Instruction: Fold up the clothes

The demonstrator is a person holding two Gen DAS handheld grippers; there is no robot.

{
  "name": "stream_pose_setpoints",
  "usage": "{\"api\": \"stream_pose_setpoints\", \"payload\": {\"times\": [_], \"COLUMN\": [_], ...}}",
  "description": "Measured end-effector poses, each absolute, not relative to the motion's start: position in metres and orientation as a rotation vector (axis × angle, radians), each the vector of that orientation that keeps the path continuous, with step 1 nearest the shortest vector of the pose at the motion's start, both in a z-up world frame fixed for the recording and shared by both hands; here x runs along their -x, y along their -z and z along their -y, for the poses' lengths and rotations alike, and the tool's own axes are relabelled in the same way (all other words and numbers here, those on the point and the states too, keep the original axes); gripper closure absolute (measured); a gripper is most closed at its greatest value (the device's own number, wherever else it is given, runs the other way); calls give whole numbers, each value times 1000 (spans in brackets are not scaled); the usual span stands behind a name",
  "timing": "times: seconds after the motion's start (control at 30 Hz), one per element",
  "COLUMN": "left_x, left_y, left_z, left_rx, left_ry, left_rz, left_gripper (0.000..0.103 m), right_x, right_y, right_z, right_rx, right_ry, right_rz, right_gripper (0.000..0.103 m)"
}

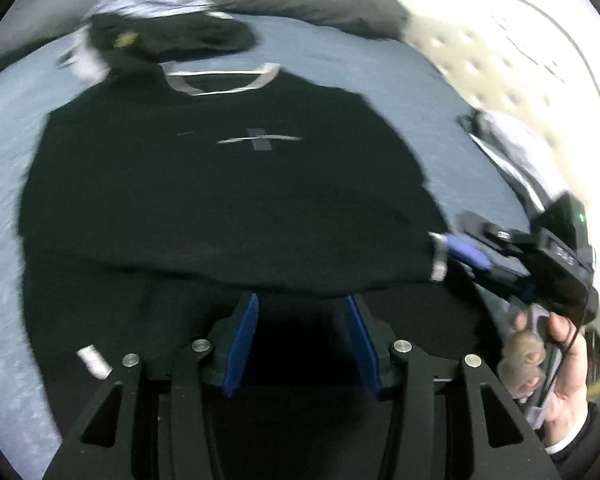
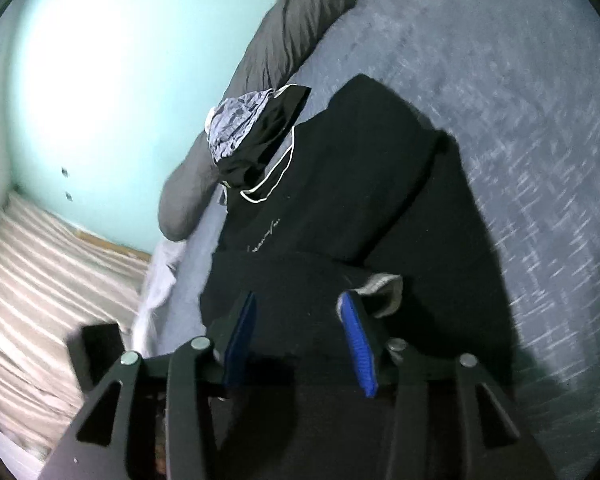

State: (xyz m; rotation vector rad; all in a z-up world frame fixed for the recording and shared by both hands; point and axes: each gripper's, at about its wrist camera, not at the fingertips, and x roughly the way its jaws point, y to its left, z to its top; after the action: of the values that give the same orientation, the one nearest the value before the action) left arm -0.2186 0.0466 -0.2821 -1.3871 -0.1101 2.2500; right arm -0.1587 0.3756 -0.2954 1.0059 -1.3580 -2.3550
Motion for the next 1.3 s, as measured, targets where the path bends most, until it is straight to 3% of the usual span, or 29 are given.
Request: {"api": "stream_pose_setpoints", "payload": {"times": [0.13, 0.37, 0.67, 0.83, 0.9, 1.3], "left_x": [228, 246, 267, 278, 283, 297], "left_y": [286, 289, 309, 315, 315, 320], "left_z": [4, 79, 119, 127, 127, 114], "left_rx": [1430, 1471, 1522, 1514, 1505, 1501], "left_ry": [-2359, -2533, -2611, -2626, -2637, -2642], "left_rz": [175, 216, 192, 221, 213, 88], "left_gripper": [54, 54, 53, 53, 53, 52], "right_x": [160, 171, 193, 188, 184, 154], "right_y": [301, 287, 301, 300, 293, 252], "right_z": [-377, -384, -369, -367, -367, -379], "right_rx": [-1081, -1141, -1244, -1234, -1197, -978], "right_ry": [2411, 2598, 2551, 2544, 2537, 2497], "right_rz": [1356, 1182, 1039, 1033, 1050, 1176], "right_gripper": [50, 50, 51, 88, 93, 97]}}
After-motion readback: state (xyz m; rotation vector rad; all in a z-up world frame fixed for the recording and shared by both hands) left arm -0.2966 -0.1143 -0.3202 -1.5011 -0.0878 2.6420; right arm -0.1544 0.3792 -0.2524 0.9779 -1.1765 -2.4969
